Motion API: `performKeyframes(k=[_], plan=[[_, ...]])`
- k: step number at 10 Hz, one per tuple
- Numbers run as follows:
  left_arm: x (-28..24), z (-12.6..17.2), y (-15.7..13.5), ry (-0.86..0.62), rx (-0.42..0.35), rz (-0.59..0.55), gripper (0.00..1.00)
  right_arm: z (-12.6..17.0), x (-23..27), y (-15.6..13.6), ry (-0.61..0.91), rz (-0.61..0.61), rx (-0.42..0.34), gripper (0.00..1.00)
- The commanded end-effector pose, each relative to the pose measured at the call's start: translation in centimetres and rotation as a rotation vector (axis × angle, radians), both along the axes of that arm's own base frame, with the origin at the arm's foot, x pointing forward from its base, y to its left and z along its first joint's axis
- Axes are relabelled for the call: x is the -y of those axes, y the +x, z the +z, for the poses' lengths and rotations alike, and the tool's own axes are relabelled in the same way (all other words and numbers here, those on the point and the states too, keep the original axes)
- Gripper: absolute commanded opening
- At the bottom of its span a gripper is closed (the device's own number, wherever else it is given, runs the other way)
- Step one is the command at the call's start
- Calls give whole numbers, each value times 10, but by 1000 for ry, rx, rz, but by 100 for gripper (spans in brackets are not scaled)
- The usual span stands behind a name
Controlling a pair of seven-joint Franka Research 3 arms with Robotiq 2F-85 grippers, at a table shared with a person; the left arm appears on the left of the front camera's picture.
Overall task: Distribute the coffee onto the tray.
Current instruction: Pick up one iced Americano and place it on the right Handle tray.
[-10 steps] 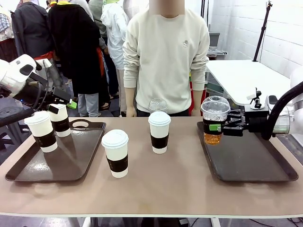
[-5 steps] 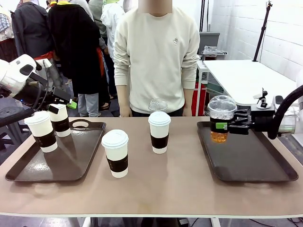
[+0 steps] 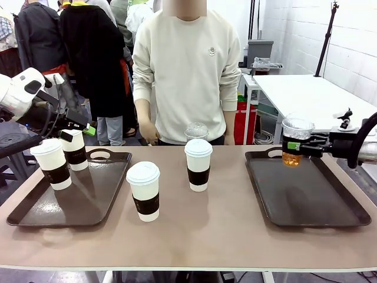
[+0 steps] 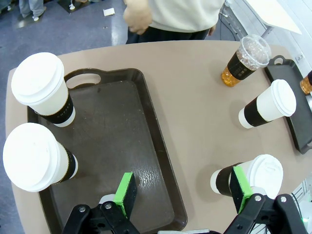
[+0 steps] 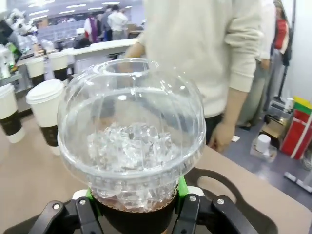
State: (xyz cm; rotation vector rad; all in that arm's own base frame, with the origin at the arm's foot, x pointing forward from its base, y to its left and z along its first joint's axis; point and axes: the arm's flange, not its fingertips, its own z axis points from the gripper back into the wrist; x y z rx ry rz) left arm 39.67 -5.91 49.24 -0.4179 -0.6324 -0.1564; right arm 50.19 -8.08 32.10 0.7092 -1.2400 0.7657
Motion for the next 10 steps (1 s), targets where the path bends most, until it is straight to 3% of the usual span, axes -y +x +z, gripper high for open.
performKeyframes(k=[1,2,3,6,8,10], plan=[[-1,-1,0,-6,1,7,100,0,4,22,34,-77,-6,64],[-1,-1,0,-6,1,7,100,-2,5,24,18,-94,-13,64],[-1,-1,0,-6,1,7,100,-4,6,9,6,-36,-4,64],[-1,-1,0,-6,1,7,100,-12,9,14,-4,-55,-19,64],[-1,-1,0,-6,1,7,100,-24,14,24,-5,-21,47,64],[-1,-1,0,-6,1,7,100,-40,23,36,30,-23,62,64]])
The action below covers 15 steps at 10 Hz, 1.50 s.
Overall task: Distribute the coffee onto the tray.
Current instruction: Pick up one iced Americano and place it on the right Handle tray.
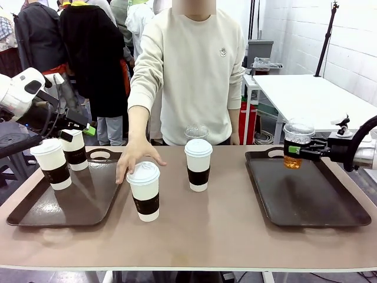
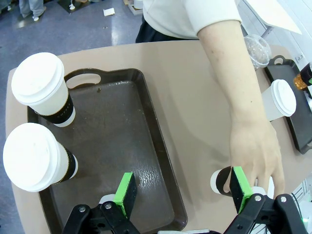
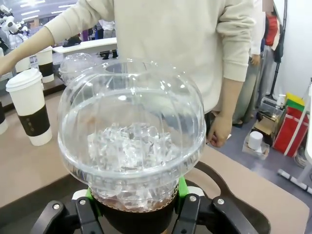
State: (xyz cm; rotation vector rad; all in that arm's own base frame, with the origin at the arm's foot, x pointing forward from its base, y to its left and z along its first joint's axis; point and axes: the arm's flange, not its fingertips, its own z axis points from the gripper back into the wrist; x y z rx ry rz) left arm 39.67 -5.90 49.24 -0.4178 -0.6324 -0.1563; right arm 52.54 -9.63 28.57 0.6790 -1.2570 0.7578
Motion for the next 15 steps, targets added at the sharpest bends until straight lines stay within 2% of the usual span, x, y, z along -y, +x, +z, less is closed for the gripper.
performKeyframes(k=[1,2,7,9,15], plan=[[-1,0,0,-7,1,7,100,-8,12,16,46,-4,44,64],[-1,0,0,-7,1,7,100,-12,17,18,40,-10,71,64],[-1,0,0,-7,1,7,100,-24,30,35,25,-61,113,64],[-1,0,0,-7,1,7,100,-30,29,42,25,-64,85,64],[-1,0,0,-7,1,7,100,-44,27,47,17,-58,70,64]])
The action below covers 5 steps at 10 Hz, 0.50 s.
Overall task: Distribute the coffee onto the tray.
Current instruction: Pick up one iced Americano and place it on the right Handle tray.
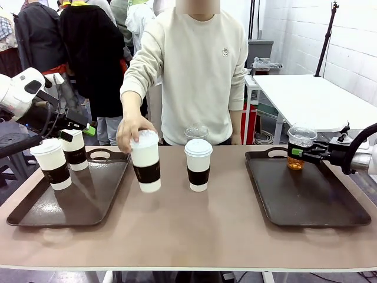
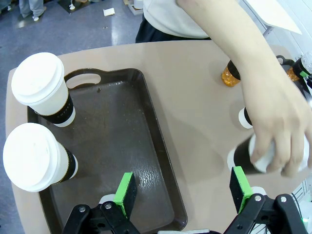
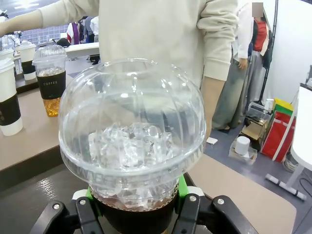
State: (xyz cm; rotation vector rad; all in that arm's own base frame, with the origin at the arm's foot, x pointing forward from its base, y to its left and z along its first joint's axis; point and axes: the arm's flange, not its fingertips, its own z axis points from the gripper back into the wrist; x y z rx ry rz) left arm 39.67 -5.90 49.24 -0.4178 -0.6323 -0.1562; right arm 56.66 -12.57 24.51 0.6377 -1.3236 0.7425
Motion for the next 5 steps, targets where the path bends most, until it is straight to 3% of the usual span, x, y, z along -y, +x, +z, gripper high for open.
performKeyframes(k=[1,2,5], plan=[[-1,0,0,-7,1,7,100,-3,-3,4,6,-9,-8,79],[-1,0,0,-7,1,7,100,1,-3,1,0,4,-25,99],[-1,0,0,-7,1,7,100,7,4,-8,6,-28,-69,100]])
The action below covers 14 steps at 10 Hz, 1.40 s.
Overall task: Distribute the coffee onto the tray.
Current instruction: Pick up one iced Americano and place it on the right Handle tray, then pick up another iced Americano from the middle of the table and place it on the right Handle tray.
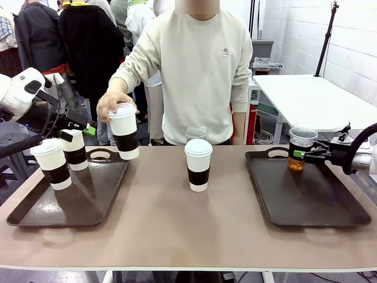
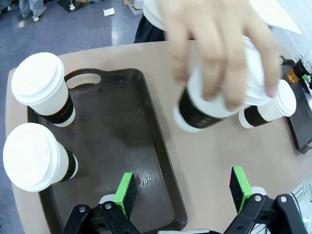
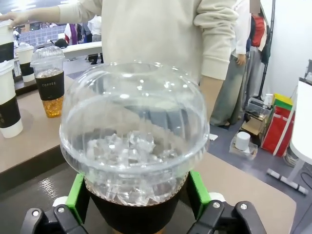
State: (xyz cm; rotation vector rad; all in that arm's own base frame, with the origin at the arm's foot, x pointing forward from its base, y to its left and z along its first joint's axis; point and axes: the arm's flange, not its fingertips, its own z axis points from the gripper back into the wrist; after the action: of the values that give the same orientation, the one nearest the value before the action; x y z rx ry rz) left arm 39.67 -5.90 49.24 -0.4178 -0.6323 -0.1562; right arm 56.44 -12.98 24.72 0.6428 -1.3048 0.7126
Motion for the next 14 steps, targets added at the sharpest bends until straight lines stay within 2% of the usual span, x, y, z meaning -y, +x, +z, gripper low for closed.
performKeyframes(k=[1,5,11,12,14], plan=[[-1,0,0,-7,1,7,100,6,2,-10,-7,-20,-50,100],[-1,0,0,-7,1,7,100,9,14,-21,-4,-56,-55,100],[-1,0,0,-7,1,7,100,17,15,-58,-2,-97,-86,100],[-1,0,0,-7,1,7,100,24,13,-70,-30,-101,-73,100],[-1,0,0,-7,1,7,100,37,3,-87,-58,-121,-134,100]])
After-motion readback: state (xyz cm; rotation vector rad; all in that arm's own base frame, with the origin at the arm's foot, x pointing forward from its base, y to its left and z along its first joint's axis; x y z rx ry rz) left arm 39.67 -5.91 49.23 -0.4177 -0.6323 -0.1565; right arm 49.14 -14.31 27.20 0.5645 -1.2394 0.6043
